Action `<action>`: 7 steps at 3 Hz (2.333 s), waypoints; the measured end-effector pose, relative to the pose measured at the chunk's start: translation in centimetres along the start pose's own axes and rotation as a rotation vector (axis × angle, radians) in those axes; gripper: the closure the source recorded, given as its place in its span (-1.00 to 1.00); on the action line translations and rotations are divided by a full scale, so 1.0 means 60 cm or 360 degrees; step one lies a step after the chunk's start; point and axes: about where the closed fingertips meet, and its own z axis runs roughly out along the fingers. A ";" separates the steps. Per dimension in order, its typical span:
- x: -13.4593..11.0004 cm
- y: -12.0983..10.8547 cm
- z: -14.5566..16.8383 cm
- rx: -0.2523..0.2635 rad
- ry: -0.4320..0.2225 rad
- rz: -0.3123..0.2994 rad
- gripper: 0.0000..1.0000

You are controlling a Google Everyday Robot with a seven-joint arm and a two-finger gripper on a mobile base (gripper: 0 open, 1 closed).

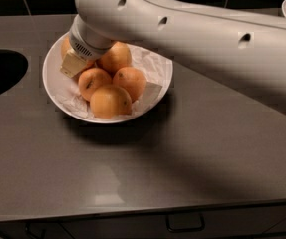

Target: Pick orange from white bowl

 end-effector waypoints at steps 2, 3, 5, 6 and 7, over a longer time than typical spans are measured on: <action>0.000 -0.003 0.004 0.0028 0.0033 -0.0014 -0.60; -0.004 -0.006 0.011 0.0048 0.0046 -0.0029 -0.60; -0.005 -0.006 0.016 0.0077 0.0064 -0.0040 -0.19; -0.004 -0.006 0.016 0.0079 0.0070 -0.0040 -0.18; -0.003 -0.005 0.016 0.0079 0.0074 -0.0041 0.20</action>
Offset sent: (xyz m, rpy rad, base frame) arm 0.0094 -0.0002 -0.0036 -0.0583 -0.0177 -0.0375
